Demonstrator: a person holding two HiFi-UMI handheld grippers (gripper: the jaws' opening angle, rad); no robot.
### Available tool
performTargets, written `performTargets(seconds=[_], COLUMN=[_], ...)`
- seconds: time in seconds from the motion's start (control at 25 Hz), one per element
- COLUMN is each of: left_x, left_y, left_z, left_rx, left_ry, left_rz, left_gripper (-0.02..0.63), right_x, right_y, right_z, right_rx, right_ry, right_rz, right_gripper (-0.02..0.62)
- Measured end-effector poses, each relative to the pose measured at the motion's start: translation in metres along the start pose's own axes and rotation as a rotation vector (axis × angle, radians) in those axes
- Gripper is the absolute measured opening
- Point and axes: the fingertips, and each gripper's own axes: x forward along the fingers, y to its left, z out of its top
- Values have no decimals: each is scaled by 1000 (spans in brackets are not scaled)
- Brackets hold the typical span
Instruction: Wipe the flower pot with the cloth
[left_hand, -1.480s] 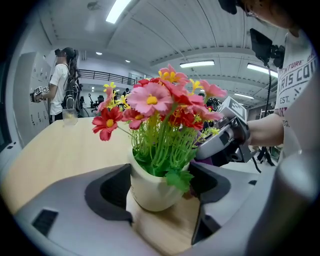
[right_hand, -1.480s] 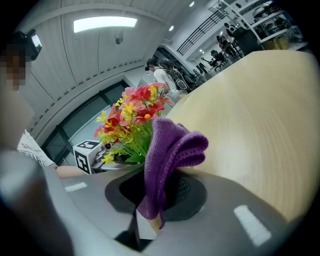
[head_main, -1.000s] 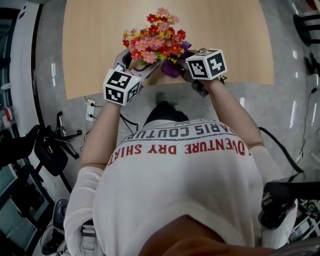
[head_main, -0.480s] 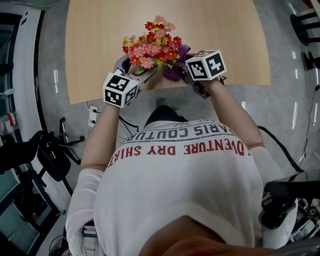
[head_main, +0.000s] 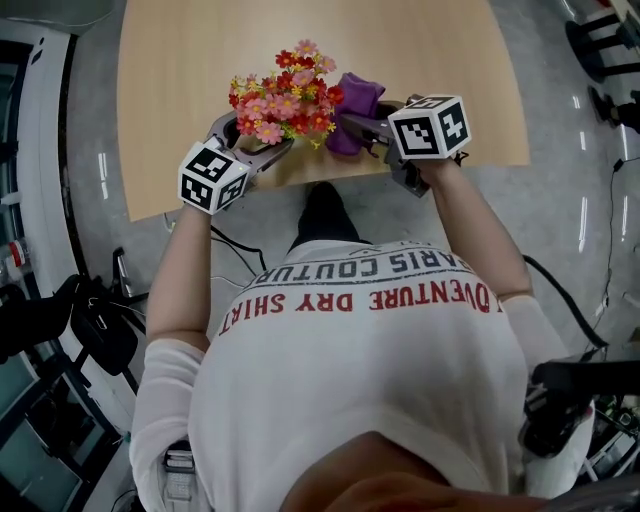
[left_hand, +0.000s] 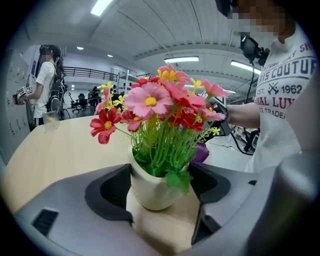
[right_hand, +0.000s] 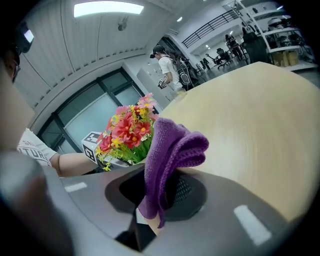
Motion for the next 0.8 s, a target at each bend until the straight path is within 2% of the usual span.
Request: performTargets(seconds=[0.24,0.4,0.8], left_x=[-6,-6,-7], left_y=[6,6,7], left_z=[7,11,14], left_rx=[65,94,98], left_ry=[32,48,45], left_rz=[-110,-149,-172], left_gripper=[371,371,371], right_x=[22,33,48], right_y=[13,14,-11], right_z=[20,23,8], right_rx=[-10,-20,6], right_ry=[32,50,131], right_rz=[51,56,-44], right_gripper=[64,63,63])
